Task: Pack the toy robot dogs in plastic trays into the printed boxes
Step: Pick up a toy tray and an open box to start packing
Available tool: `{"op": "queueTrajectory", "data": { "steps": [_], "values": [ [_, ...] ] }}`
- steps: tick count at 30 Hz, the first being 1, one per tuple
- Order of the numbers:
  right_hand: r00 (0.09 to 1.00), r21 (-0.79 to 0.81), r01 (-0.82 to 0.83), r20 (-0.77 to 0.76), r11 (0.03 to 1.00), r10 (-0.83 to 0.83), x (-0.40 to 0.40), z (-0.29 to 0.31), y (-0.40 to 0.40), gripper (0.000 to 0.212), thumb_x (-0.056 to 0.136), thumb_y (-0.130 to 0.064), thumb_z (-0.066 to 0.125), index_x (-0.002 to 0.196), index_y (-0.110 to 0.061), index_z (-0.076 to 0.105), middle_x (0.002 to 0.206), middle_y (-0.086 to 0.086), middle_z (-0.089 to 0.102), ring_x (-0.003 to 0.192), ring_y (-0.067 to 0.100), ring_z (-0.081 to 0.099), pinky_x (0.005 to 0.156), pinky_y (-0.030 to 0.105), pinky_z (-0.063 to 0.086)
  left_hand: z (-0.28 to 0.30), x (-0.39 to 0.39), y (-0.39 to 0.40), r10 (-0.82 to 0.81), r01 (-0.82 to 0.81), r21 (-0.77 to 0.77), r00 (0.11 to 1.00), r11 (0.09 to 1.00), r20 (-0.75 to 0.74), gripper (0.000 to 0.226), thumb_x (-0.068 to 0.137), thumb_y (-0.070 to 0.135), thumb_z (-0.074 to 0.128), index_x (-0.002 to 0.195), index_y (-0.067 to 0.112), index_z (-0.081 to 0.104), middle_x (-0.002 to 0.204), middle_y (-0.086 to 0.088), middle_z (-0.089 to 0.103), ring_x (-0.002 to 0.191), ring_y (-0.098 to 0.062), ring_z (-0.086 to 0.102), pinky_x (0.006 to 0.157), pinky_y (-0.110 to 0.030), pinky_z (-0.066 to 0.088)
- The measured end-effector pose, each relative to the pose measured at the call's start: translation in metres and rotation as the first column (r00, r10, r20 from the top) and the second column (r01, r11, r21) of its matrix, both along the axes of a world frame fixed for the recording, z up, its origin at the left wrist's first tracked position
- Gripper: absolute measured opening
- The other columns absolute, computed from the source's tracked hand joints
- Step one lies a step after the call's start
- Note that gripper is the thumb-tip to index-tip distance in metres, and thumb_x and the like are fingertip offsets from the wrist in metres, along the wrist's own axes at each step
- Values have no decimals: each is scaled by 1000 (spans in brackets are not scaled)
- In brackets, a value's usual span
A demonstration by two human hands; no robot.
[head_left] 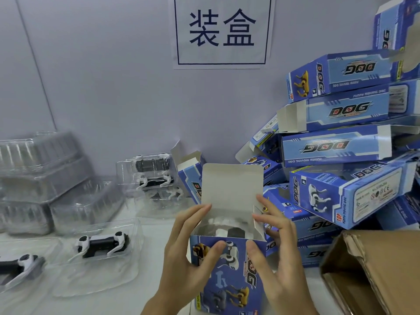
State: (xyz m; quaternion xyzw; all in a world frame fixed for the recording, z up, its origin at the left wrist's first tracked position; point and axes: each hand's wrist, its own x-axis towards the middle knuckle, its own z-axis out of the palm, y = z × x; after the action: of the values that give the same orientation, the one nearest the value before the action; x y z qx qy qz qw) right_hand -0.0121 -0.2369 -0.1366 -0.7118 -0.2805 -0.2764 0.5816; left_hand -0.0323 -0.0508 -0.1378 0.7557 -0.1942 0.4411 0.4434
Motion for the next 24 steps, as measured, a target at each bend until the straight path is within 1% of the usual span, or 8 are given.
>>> {"op": "queueTrajectory", "data": {
  "steps": [3, 6, 10, 12, 14, 17, 20, 24],
  "values": [
    [999, 27, -31, -37, 999, 32, -1, 3, 0, 46, 91, -42, 64, 133, -26, 55, 161, -15, 41, 148, 17, 41, 107, 38, 43, 2, -1, 0, -53, 48, -83, 997, 995, -59, 54, 97, 53, 67, 141, 24, 57, 140, 10, 64, 131, -14, 61, 106, -18, 46],
    [997, 47, -44, -68, 998, 47, -1, 4, -2, 41, 91, -42, 65, 129, -28, 60, 161, -17, 42, 146, 16, 42, 109, 48, 42, 5, -2, 2, -131, 114, -158, 986, 981, -100, 51, 94, 50, 72, 135, 22, 58, 134, 3, 67, 128, -19, 63, 100, -16, 49],
    [996, 50, -44, -70, 998, 48, -1, 3, -5, 32, 89, -29, 72, 121, -27, 66, 160, -14, 44, 144, 20, 43, 109, 56, 43, 7, -1, 6, -89, 81, -96, 992, 992, -87, 29, 96, 52, 68, 107, 25, 69, 122, 5, 68, 126, -25, 63, 100, -28, 50],
    [997, 47, -49, -62, 998, 52, -1, 4, -7, 28, 89, -30, 71, 116, -25, 68, 159, -13, 45, 143, 21, 44, 107, 61, 43, 10, -1, 8, -73, 66, -88, 994, 994, -84, 32, 97, 54, 65, 94, 23, 71, 118, 6, 67, 120, -26, 64, 96, -33, 52],
    [998, 28, -38, -49, 999, 40, -2, 6, -7, 24, 87, -36, 66, 109, -26, 69, 158, -14, 46, 142, 21, 45, 104, 63, 45, 11, -2, 7, -54, 50, -57, 996, 997, -73, 35, 97, 54, 66, 87, 21, 71, 123, 5, 63, 121, -24, 62, 96, -29, 51],
    [1000, 2, -11, -8, 1000, 11, -2, 8, -8, 18, 86, -35, 63, 98, -23, 68, 157, -12, 47, 138, 25, 46, 100, 62, 47, 8, 1, 3, -9, 8, -28, 999, 1000, -48, 22, 93, 39, 70, 81, 20, 70, 148, -1, 47, 143, -21, 47, 108, -18, 38],
    [1000, 21, 10, -5, 1000, -10, -3, 7, -6, 19, 85, -37, 64, 95, -21, 69, 158, -9, 45, 138, 24, 47, 100, 59, 48, 8, 2, 3, -98, 89, -82, 990, 993, -104, 14, 93, 37, 70, 82, 28, 70, 165, 5, 34, 155, -21, 34, 117, -30, 36],
    [999, 68, 11, -42, 998, -8, -1, 7, -5, 16, 84, -37, 70, 95, -25, 72, 156, -8, 36, 145, 20, 41, 106, 62, 43, 13, 2, 6, -206, 168, -238, 968, 957, -144, 10, 87, 37, 77, 86, 28, 74, 148, 11, 53, 143, -20, 50, 105, -21, 46]
  ]
}}
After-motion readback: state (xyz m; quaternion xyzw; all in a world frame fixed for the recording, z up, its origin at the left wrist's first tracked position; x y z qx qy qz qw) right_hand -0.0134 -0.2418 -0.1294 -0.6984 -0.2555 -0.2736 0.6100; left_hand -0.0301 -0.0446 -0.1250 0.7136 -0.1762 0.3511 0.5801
